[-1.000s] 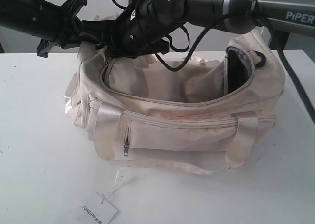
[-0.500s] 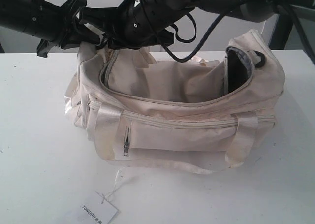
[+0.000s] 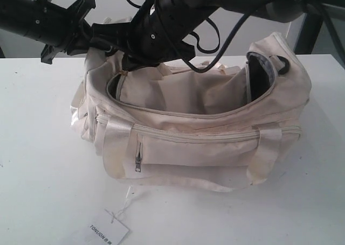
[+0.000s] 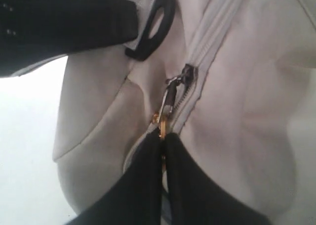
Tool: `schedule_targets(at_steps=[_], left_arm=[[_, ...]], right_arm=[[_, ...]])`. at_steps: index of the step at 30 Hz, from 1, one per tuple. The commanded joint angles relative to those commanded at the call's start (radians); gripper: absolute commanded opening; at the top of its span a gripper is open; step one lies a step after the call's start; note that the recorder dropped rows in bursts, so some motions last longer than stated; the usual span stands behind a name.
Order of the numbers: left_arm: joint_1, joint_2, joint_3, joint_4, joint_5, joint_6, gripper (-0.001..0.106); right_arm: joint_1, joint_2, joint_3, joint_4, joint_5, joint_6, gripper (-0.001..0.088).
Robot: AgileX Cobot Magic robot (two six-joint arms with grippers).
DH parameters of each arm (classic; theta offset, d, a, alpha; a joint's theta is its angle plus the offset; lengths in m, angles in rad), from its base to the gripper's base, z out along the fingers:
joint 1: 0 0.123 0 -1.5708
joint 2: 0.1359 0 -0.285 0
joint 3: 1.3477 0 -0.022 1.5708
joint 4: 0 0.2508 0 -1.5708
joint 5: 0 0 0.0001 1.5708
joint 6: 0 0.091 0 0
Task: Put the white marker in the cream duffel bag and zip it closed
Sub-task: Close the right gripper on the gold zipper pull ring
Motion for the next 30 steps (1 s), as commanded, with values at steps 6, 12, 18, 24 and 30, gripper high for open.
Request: schedule_targets(at_steps=[6, 12, 18, 24, 30], left_arm=[[0.000, 0.000, 0.000, 0.000, -0.002, 0.000, 0.000], [0.000, 0.000, 0.000, 0.000, -0.002, 0.000, 0.000], [0.000, 0.000, 0.000, 0.000, -0.012, 0.000, 0.000], [0.000, 0.000, 0.000, 0.000, -0.022, 0.000, 0.000], [0.000, 0.000, 0.000, 0.000, -0.028, 0.000, 0.000]], right_arm=[[0.000, 0.013, 0.000, 0.054, 0.017, -0.017, 0.0000], [0.000, 0.026, 0.002, 0.069, 0.059, -0.027, 0.0000], [0.023, 0.026, 0.002, 0.073, 0.073, -0.039, 0.0000], [0.049, 0.026, 0.002, 0.065, 0.071, -0.053, 0.0000], [0.049, 0.018, 0.002, 0.062, 0.100, -0.057, 0.0000]])
